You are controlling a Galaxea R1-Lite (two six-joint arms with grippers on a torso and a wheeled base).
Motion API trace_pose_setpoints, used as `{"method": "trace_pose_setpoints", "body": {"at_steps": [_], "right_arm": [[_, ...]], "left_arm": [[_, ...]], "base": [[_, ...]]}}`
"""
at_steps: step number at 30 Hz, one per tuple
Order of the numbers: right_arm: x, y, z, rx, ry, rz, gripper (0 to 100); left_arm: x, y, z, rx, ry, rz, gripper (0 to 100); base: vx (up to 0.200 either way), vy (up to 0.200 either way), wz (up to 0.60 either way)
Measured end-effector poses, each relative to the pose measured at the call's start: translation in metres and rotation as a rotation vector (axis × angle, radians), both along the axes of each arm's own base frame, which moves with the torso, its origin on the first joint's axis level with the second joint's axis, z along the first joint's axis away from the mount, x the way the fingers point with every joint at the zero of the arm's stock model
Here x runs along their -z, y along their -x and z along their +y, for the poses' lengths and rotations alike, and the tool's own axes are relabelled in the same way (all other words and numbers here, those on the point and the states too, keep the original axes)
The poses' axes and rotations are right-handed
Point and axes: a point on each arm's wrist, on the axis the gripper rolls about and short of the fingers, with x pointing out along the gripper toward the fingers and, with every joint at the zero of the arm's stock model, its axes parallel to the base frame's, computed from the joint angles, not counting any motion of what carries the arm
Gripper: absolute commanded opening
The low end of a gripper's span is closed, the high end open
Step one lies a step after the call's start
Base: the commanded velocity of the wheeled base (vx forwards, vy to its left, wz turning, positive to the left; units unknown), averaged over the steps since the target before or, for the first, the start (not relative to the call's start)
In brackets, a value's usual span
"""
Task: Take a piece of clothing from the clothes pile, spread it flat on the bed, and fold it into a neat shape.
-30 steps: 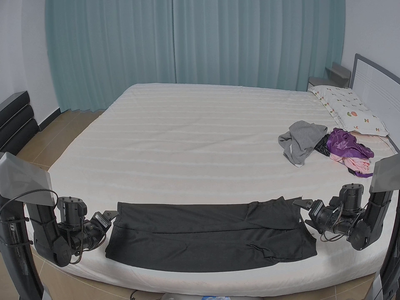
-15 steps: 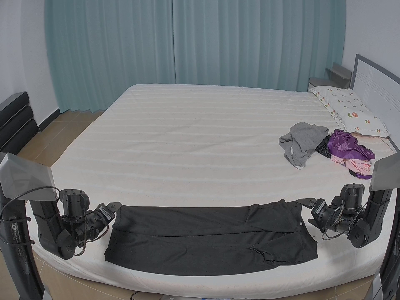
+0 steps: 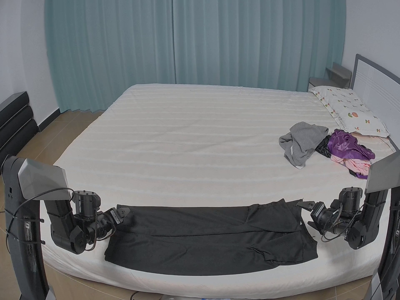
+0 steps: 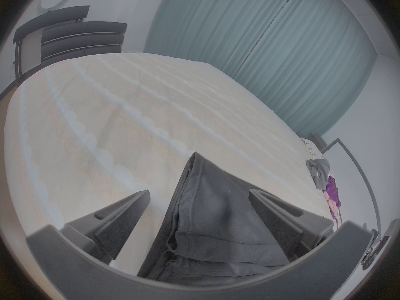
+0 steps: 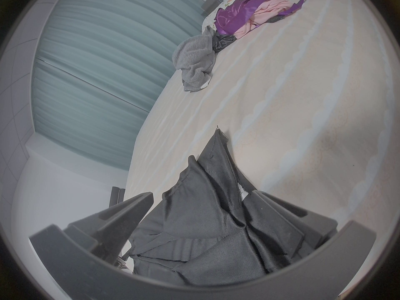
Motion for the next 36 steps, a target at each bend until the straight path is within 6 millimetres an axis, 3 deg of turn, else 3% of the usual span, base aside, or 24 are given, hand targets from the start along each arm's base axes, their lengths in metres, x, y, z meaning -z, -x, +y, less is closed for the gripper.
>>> {"method": "trace_pose_setpoints", "body": {"at_steps": [16,17,36], "right_arm": [[0.004,0.002,0.001,-0.005,0.0,0.017,100],[0.004,0.002,0.001,-0.005,0.0,0.017,100],[0.004,0.002,0.001,-0.004,-0.001,0.017,100]], "left_arm": [[0.013,0.009,-0.015,0.052,-0.011,0.053,100],[0.013,0.009,-0.016,0.054,-0.011,0.054,0],[0.014,0.014,-0.014,0.047,-0.009,0.073,0]], "base": [[0.0,0.0,0.0],[0.0,0.0,0.0],[0.0,0.0,0.0]]}}
